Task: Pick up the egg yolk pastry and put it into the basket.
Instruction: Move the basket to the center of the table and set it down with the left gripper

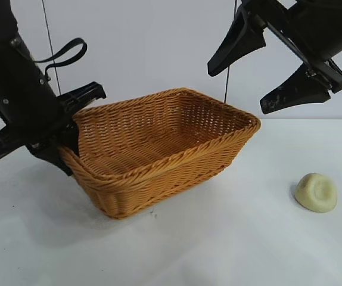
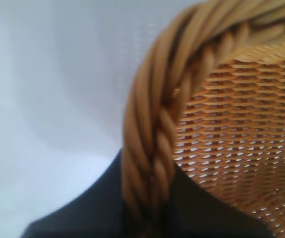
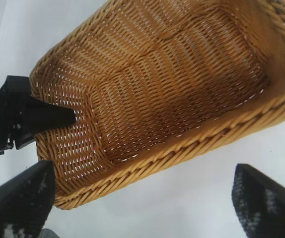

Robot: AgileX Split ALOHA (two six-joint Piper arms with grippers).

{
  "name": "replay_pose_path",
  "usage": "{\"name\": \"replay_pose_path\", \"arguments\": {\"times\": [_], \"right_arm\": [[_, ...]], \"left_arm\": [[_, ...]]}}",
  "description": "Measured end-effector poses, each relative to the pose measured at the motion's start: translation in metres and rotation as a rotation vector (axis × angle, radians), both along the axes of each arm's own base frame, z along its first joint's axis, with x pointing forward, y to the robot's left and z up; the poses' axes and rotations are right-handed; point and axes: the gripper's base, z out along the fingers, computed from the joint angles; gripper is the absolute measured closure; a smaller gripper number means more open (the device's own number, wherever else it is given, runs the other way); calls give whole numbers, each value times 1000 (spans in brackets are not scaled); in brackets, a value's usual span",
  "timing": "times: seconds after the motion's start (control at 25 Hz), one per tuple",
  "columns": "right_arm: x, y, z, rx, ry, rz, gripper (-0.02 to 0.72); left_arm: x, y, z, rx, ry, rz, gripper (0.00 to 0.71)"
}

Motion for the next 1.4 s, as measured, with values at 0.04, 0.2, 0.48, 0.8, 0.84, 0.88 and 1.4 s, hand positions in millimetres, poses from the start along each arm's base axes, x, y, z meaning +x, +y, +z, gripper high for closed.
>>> {"name": "replay_pose_path", "arguments": {"times": [0.04,0.2,0.48,0.8,0.84,0.88,1.4], "right_arm": [[0,0,0,0,0,0,12],[0,0,0,0,0,0,12],[0,0,0,-2,1,2,12],[0,0,0,-2,1,2,12],[0,0,0,-2,1,2,12],[0,0,0,-2,1,2,12],[0,0,0,-3,0,1,12]], "left_arm": [[2,5,2,12,3,-23,628],[8,12,4,48,18,-119,628],[30,-2,-11,30,89,-348,629],[43,-8,-31,5,92,-396,629],[44,-8,-34,8,89,-403,629],[45,-8,-38,12,86,-408,629],[51,-10,-62,17,85,-437,621]]}}
